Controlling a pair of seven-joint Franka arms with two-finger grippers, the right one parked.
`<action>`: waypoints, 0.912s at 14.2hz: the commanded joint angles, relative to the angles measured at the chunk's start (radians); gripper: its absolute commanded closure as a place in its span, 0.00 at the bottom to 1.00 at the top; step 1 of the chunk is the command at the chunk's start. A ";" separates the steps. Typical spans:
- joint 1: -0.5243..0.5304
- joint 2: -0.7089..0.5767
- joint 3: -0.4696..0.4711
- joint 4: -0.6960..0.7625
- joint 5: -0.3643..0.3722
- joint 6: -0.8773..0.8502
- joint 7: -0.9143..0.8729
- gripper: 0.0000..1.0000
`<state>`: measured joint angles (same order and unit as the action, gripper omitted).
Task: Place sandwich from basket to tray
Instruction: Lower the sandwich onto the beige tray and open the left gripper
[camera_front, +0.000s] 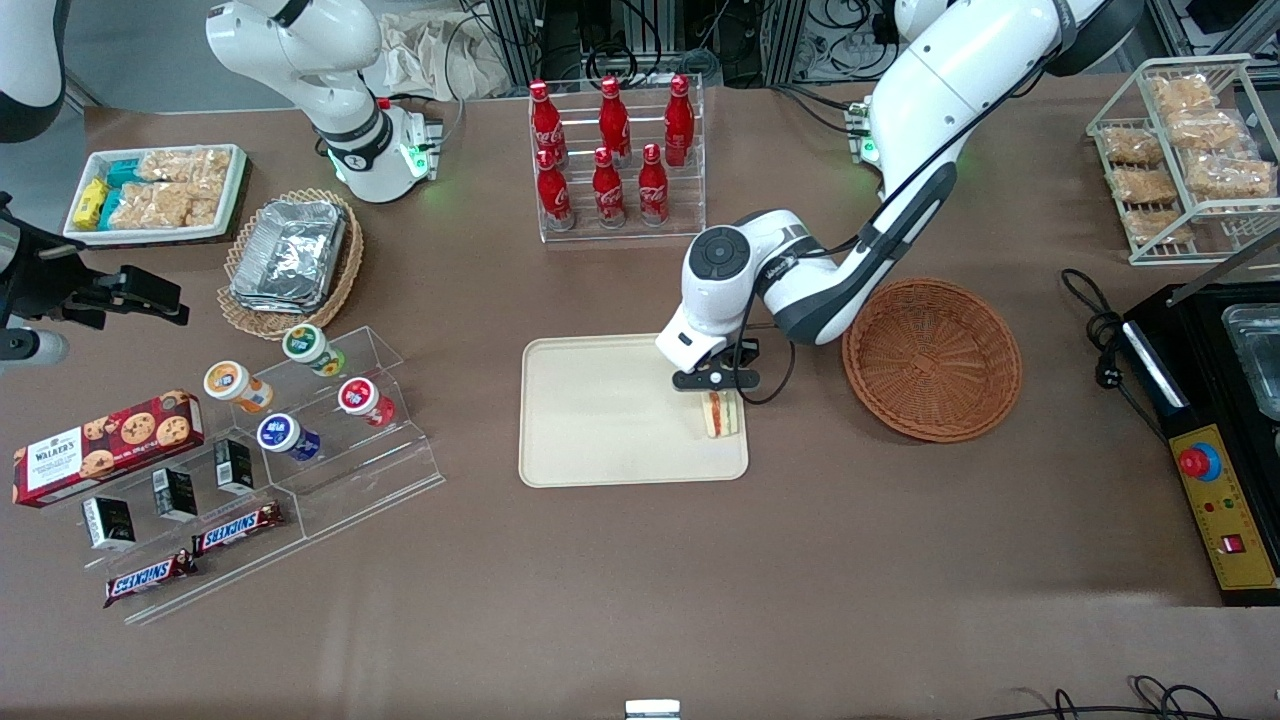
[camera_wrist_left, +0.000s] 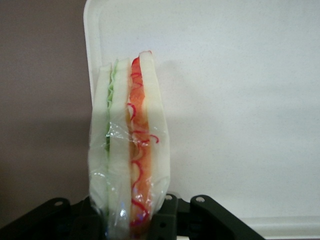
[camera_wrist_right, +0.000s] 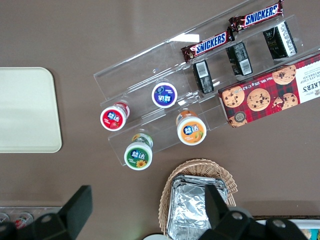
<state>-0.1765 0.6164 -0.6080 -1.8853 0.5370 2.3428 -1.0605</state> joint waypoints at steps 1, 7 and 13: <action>-0.009 0.029 0.001 0.015 0.060 0.035 -0.038 1.00; -0.009 0.055 0.002 0.023 0.063 0.047 -0.036 0.00; -0.001 -0.027 -0.004 0.029 0.044 -0.044 -0.039 0.00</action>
<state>-0.1752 0.6397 -0.6085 -1.8575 0.5694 2.3515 -1.0631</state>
